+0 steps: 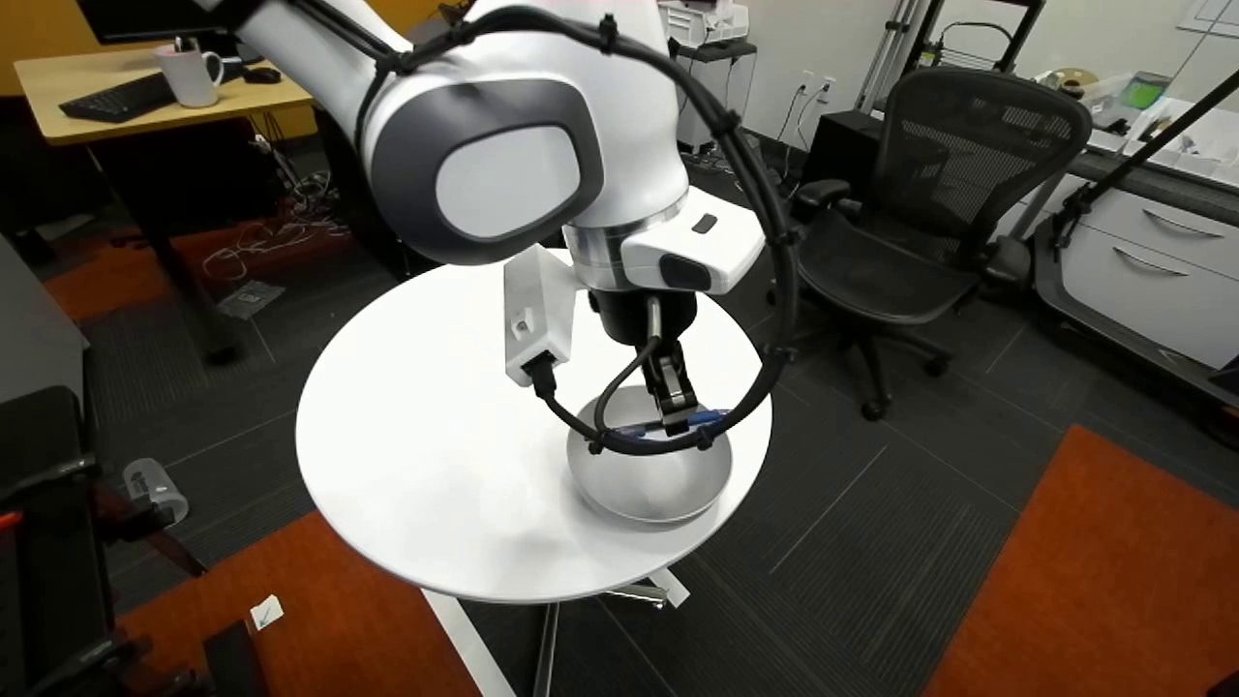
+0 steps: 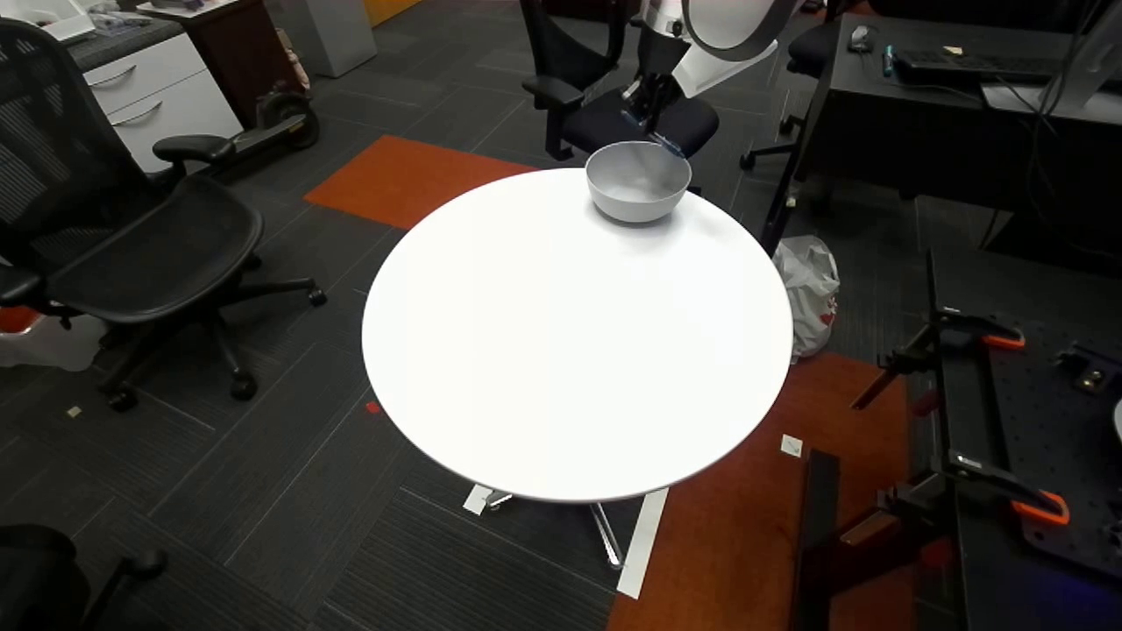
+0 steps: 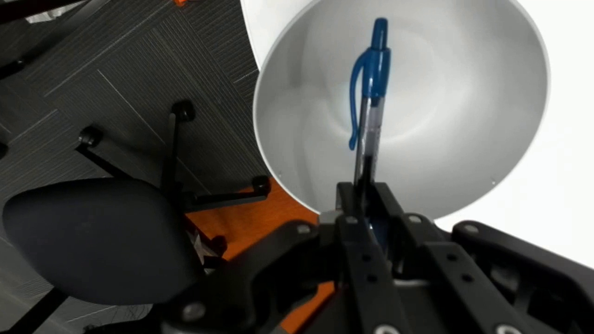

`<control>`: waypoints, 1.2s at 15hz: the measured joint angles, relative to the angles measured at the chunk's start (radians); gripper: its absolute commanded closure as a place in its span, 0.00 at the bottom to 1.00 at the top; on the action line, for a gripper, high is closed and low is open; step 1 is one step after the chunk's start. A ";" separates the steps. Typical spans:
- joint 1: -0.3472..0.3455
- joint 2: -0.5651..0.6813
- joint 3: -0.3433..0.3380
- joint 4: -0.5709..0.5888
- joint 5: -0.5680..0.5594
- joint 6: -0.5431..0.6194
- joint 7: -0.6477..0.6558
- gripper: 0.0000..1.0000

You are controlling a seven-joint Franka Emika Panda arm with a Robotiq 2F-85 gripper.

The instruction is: Pick the marker and put it in the bowl

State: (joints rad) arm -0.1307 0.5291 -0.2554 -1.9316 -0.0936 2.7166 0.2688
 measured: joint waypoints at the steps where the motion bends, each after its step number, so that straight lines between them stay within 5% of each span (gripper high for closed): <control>1: -0.005 0.000 0.009 0.000 0.010 0.000 -0.015 0.62; 9: -0.045 0.001 0.061 0.001 0.085 0.000 -0.092 0.03; 18: -0.069 0.001 0.092 0.009 0.129 0.000 -0.118 0.00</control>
State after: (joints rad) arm -0.1994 0.5296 -0.1631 -1.9226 0.0354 2.7161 0.1513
